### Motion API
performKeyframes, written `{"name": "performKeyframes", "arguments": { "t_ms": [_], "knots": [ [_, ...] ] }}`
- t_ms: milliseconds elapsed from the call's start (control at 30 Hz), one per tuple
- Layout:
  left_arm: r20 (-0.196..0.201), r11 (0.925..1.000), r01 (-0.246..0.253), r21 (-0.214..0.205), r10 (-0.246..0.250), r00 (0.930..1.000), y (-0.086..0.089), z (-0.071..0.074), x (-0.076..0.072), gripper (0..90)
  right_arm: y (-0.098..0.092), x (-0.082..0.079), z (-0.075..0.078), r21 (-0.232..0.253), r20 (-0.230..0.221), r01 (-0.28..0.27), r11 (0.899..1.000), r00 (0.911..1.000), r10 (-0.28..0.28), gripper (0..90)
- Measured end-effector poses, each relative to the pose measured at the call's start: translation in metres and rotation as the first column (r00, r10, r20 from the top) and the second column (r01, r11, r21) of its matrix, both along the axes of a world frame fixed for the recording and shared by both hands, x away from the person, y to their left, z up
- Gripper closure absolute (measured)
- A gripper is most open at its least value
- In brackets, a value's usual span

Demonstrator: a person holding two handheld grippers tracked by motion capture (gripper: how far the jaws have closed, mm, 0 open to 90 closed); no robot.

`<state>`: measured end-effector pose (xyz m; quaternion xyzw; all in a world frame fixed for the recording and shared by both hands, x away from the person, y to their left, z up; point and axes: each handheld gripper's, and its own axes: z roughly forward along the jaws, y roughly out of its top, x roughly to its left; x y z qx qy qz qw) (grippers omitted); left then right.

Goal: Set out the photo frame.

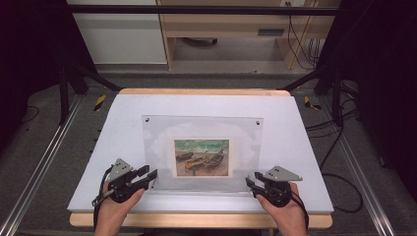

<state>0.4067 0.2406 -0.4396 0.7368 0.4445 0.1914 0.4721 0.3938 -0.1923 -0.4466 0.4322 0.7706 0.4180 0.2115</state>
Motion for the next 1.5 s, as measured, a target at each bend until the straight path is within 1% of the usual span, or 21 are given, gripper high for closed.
{"name": "performKeyframes", "arguments": {
  "t_ms": [233, 333, 633, 1133, 1200, 1500],
  "knots": [
    [-0.002, 1.0000, 0.002, 0.006, -0.002, 1.0000, 0.000, 0.000, -0.002, 61.0, 0.000, -0.003, -0.001, -0.010, -0.001, 0.001, 1.000, 1.0000, -0.001, 58.9],
    [-0.003, 1.0000, 0.003, 0.007, -0.003, 1.0000, 0.000, 0.000, -0.003, 61.0, 0.001, -0.004, -0.001, -0.017, 0.005, 0.002, 1.000, 1.0000, -0.002, 59.0],
    [-0.007, 0.9999, 0.004, 0.013, -0.003, 1.0000, 0.000, 0.000, -0.006, 60.9, 0.001, -0.006, -0.002, -0.011, -0.001, 0.003, 1.000, 1.0000, -0.003, 59.5],
    [-0.013, 0.9998, 0.006, 0.021, -0.005, 0.9999, -0.001, -0.001, -0.011, 60.5, 0.002, -0.011, -0.004, -0.024, 0.004, 0.010, 1.000, 0.9999, -0.010, 59.7],
    [-0.015, 0.9997, 0.007, 0.024, -0.007, 0.9999, -0.001, -0.001, -0.012, 60.5, 0.002, -0.012, -0.004, -0.024, -0.002, 0.012, 1.000, 0.9999, -0.012, 59.7],
    [-0.018, 0.9995, 0.012, 0.029, -0.012, 0.9998, -0.001, -0.002, -0.013, 60.3, 0.003, -0.014, -0.005, -0.027, -0.004, 0.012, 1.000, 0.9999, -0.012, 59.7]
  ]
}}
